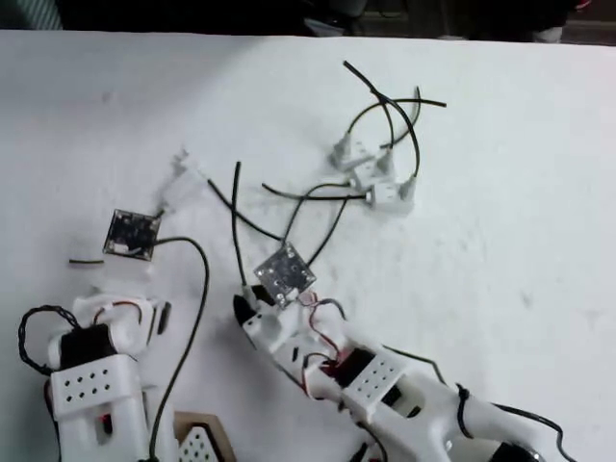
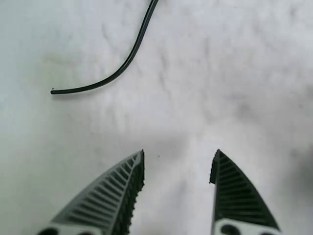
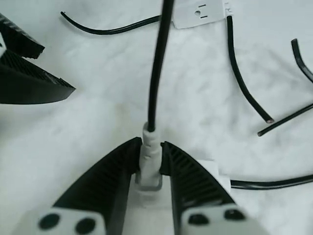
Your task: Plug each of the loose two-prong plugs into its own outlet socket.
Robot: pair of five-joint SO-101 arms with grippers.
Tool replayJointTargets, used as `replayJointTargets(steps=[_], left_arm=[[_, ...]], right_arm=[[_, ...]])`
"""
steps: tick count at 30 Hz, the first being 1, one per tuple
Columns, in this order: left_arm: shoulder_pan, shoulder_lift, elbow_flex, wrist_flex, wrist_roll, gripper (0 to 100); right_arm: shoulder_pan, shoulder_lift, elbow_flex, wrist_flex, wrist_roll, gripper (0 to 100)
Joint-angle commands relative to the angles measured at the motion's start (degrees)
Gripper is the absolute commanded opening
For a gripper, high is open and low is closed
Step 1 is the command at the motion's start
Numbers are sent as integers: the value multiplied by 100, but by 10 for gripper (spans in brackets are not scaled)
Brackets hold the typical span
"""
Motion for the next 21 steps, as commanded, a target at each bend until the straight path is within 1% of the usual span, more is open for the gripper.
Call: replayJointTargets(steps=[1, 21], left_arm=[[-13, -101, -97, -105, 9, 228], [-13, -101, -88, -105, 9, 228]], right_arm=[[-31, 22, -273, -127, 70, 17], [-4, 40, -396, -75, 70, 17]])
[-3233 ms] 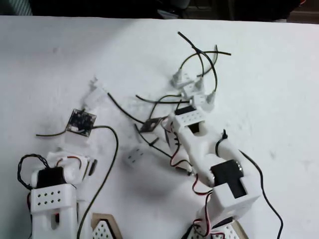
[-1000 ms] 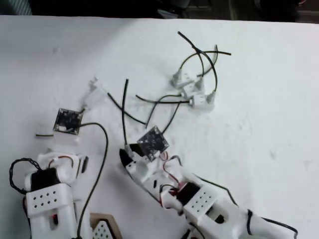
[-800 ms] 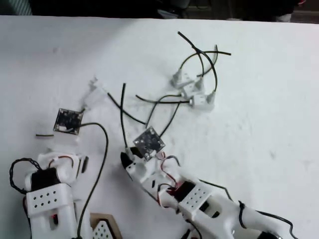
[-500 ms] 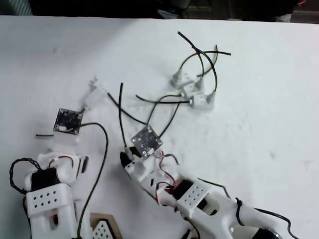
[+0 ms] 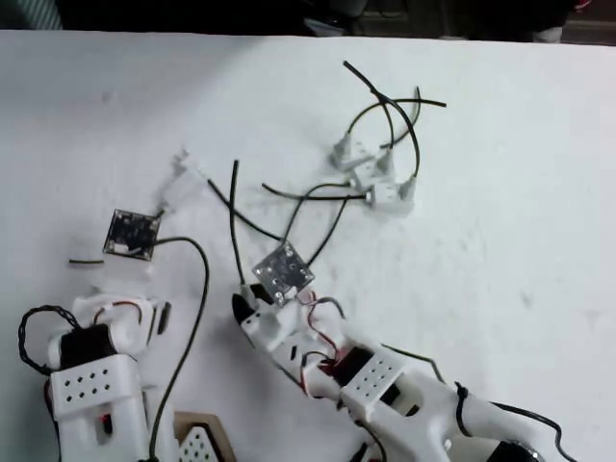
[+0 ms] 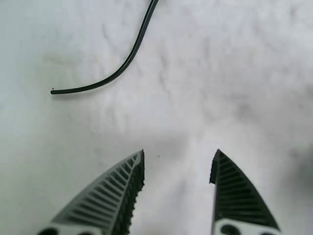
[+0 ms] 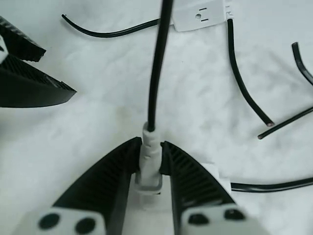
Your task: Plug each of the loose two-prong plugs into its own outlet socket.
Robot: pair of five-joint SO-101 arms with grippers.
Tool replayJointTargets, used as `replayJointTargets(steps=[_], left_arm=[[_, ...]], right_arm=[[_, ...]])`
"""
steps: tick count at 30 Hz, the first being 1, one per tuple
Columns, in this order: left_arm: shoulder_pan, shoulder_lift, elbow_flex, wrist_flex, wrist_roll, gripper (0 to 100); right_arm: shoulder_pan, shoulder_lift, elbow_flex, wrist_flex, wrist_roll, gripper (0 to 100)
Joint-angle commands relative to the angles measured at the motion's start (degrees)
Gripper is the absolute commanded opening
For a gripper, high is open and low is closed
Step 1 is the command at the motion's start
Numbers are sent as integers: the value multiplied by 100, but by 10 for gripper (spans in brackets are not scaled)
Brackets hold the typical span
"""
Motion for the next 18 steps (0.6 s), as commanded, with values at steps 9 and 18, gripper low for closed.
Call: replayJointTargets(steps=[9, 18], left_arm=[[-13, -101, -88, -105, 9, 228], [-13, -101, -88, -105, 9, 228]], right_arm=[[13, 998, -826, 92, 53, 17], [145, 629, -686, 330, 62, 17]])
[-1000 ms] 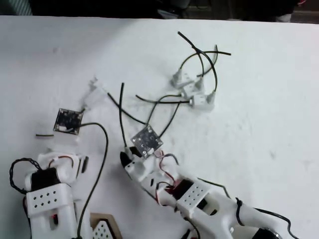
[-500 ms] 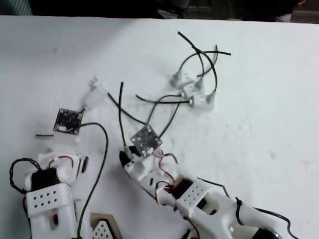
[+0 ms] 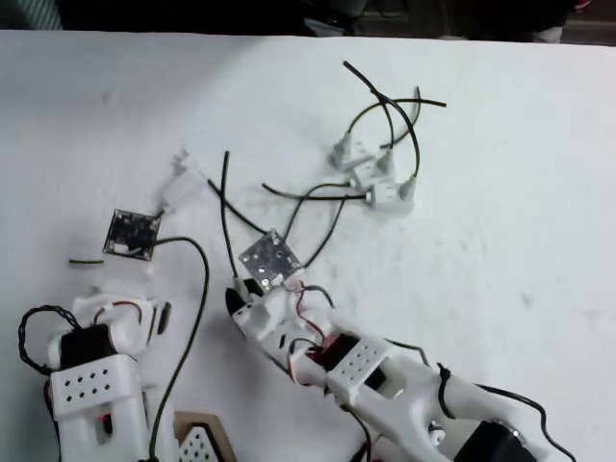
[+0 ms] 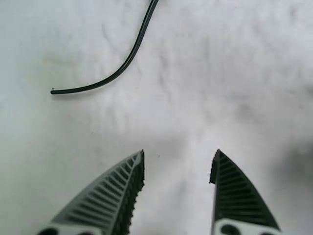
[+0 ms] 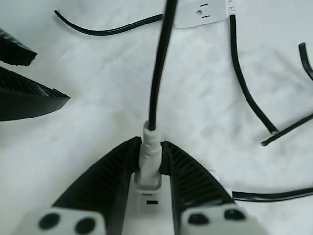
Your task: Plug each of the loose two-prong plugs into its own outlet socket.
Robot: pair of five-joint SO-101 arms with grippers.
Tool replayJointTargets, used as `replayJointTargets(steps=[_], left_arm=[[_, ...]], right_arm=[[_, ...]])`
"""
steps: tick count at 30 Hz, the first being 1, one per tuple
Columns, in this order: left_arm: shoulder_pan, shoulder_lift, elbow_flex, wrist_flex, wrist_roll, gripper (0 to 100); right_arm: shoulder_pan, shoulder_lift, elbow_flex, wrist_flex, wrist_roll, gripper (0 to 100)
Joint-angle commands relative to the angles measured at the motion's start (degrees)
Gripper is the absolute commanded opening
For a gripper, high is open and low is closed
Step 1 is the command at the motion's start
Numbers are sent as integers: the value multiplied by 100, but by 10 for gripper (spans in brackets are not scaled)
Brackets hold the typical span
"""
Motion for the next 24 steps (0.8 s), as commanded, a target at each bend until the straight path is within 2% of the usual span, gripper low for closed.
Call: replayJointTargets(steps=[1, 24], left_arm=[[-13, -101, -88, -105, 9, 228], [-4, -101, -88, -105, 9, 228]], right_arm=[[110, -224, -18, 251, 62, 17], [92, -233, 9, 813, 62, 17]])
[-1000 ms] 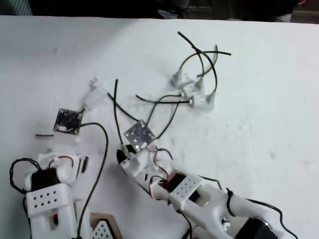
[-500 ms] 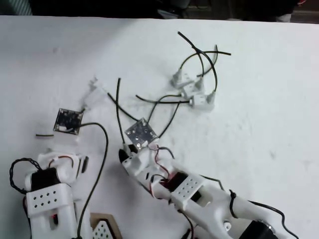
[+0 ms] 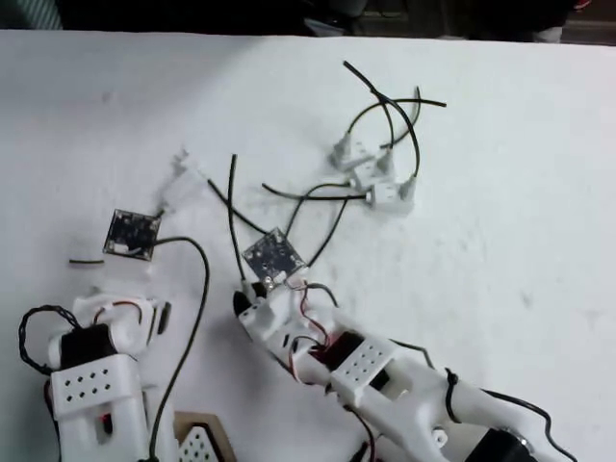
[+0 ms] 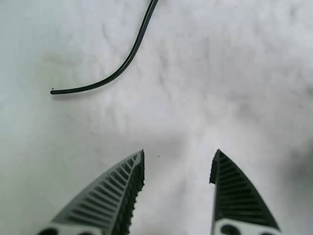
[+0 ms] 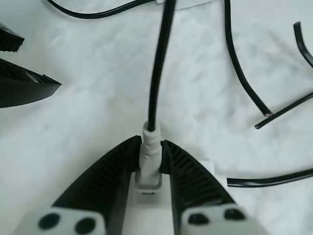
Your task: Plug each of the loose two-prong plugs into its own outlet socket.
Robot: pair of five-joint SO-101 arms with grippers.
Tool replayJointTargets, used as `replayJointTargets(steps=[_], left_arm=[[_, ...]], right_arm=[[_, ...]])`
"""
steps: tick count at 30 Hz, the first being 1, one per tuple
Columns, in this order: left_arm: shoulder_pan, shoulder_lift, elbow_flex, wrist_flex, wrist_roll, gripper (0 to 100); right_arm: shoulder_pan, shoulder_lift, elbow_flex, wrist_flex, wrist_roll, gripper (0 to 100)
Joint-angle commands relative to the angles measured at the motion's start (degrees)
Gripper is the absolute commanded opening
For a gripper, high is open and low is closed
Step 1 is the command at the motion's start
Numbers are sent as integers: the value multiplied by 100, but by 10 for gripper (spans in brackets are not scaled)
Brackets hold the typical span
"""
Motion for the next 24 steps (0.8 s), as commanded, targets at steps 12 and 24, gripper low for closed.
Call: replayJointTargets(steps=[12, 24], left_arm=[[-4, -101, -88, -105, 9, 228], [1007, -101, -220, -308, 448, 229]], right_arm=[[22, -57, -18, 998, 448, 17], [31, -514, -88, 1007, 431, 17]])
